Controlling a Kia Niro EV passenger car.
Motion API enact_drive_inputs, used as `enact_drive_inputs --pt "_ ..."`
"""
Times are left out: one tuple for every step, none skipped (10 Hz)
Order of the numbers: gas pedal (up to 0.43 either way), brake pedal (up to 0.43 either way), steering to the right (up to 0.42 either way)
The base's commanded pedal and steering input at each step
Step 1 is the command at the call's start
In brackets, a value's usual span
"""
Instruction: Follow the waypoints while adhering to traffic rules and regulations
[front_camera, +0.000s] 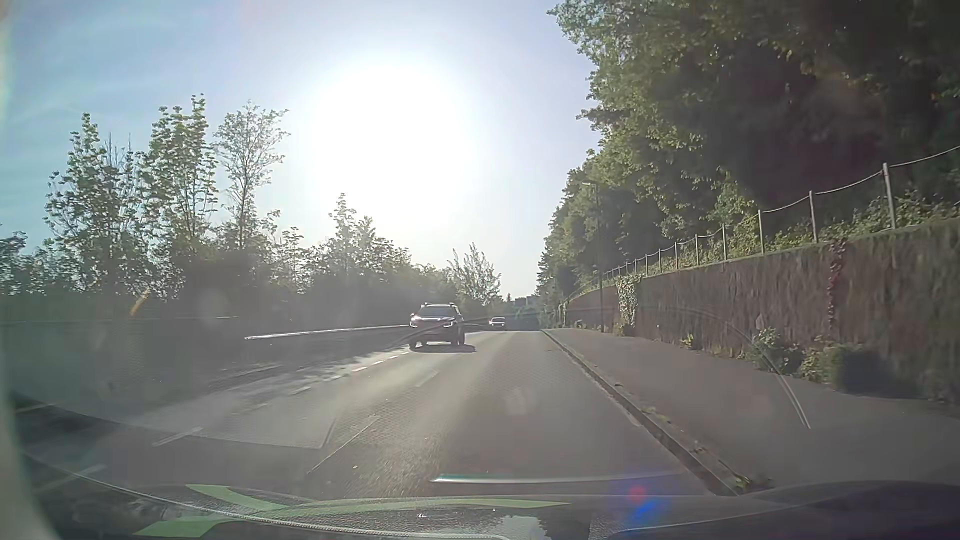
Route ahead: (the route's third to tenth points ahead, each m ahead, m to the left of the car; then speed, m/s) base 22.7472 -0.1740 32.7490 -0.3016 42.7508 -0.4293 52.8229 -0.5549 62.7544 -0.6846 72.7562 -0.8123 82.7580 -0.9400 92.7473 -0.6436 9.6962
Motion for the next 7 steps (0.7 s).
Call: enact_drive_inputs --pt "0.169 0.000 0.004" --pt "0.157 0.000 0.004" --pt "0.150 0.000 0.009" --pt "0.150 0.000 0.013" --pt "0.138 0.000 0.012" --pt "0.138 0.000 0.009" --pt "0.138 0.000 0.006"
